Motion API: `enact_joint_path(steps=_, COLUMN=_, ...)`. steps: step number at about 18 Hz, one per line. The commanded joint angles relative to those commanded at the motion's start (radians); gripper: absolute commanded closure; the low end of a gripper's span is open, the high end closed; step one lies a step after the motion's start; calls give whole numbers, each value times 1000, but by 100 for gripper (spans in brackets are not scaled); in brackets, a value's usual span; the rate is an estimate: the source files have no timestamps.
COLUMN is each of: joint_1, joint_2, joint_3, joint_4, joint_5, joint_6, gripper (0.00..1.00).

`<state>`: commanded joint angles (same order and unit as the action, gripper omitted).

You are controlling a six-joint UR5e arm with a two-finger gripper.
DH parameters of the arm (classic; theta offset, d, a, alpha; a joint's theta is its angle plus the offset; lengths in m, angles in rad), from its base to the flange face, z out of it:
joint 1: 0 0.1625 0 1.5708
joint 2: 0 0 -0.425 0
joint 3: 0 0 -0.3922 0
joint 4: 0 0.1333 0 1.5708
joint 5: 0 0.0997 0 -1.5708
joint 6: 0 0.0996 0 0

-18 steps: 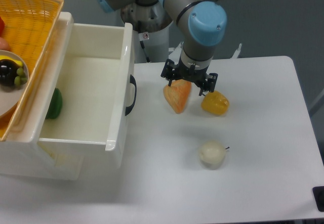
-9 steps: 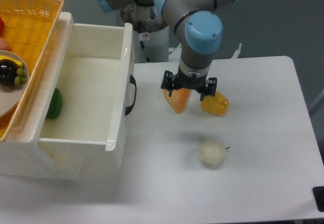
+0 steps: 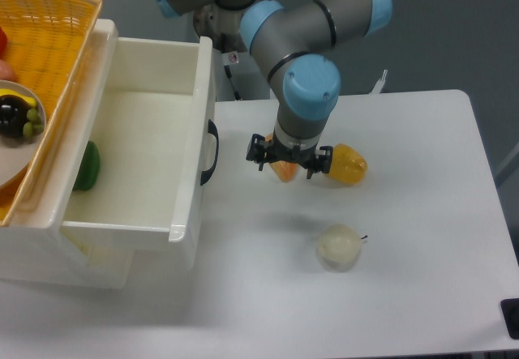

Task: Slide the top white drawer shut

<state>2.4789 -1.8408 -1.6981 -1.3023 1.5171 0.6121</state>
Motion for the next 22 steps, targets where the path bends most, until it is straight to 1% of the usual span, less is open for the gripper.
enact_joint_path(steps=5, joint_1=-44, joint_2=-2, joint_3=0, joint_4=0, joint_5=2, joint_6=-63, gripper=0)
enact_joint_path(steps=9, joint_1=-71, joint_2=-2, joint_3=2, joint_4=0, joint_5=2, joint_6=-86, gripper=0)
enact_joint_path(steps=17, joint_1=-77, joint_2=5, joint_3=5, joint_4=0, joint_5=-2, joint_6=-89, gripper=0)
enact_joint_path(steps=22, joint_1=-97, joint_2=6, joint_3=6, joint_4=0, joint_5=-2, joint_6=-89, gripper=0)
